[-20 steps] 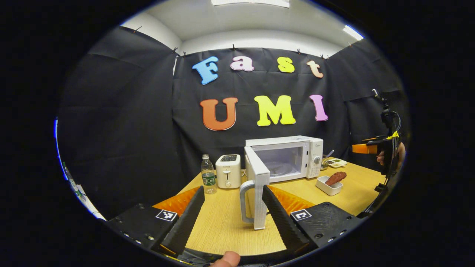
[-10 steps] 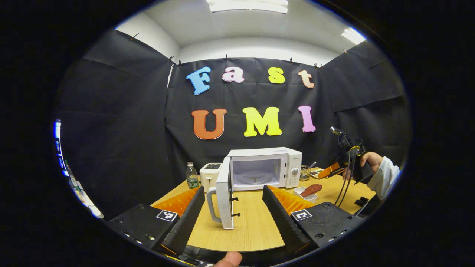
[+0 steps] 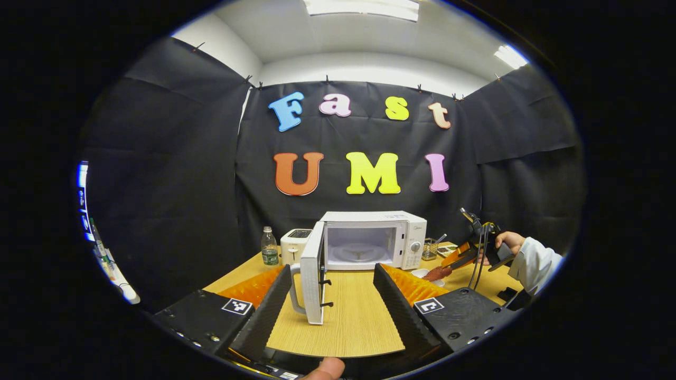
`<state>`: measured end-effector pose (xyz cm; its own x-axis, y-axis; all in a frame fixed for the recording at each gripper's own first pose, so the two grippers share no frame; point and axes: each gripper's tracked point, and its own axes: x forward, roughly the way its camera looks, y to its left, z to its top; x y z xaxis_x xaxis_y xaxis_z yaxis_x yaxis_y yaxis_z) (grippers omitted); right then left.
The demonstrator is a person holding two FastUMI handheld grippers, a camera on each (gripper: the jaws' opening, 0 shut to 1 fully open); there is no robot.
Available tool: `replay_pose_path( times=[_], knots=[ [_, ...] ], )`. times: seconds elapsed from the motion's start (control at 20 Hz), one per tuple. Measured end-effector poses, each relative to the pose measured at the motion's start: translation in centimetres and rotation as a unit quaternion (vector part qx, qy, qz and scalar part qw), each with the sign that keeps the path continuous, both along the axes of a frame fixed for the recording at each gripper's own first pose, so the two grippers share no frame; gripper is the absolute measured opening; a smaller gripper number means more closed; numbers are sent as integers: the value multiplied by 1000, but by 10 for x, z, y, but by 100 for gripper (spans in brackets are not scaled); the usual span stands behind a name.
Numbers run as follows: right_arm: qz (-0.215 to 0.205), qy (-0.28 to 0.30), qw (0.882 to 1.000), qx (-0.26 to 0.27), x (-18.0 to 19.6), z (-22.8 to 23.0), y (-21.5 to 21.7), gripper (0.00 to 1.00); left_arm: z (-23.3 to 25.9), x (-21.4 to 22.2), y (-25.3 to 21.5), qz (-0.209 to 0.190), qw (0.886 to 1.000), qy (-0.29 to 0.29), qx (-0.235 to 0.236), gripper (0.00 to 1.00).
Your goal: Open the microwave oven with the left hand, put the food in, and close the microwave oven.
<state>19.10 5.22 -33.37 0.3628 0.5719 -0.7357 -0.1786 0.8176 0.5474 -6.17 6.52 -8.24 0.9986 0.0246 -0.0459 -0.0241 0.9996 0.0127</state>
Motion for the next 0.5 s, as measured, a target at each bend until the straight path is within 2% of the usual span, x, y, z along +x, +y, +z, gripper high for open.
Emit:
replay_pose_path(
  times=[0.05,0.15,0.2,0.25,0.3,0.35,0.4,0.45,0.5],
  knots=[
    [3,8,1000,13,-2,-2,6,65,1,-2,1,0,1000,-1,-2,95],
    [-1,19,999,27,-2,-7,12,51,1,-3,1,-5,1000,-2,-10,95],
    [0,25,999,31,-3,-11,13,49,1,-5,0,-12,1000,-2,-21,95],
    [-4,36,999,33,-4,-14,12,28,3,-7,-2,-21,999,-4,-32,94],
    [-15,41,998,37,-3,-15,12,12,2,-10,-2,-27,999,-2,-41,87],
    [-15,40,998,41,-5,-13,13,7,0,-9,1,-28,999,-2,-46,94],
    [-14,34,999,37,-7,-11,13,15,0,-9,7,-25,998,-2,-50,94],
    [-14,25,999,25,-8,-7,11,5,0,-10,12,-21,998,-1,-52,94],
    [-18,14,1000,9,-9,-3,6,12,-1,-9,17,-18,998,-1,-55,94]
  ],
)
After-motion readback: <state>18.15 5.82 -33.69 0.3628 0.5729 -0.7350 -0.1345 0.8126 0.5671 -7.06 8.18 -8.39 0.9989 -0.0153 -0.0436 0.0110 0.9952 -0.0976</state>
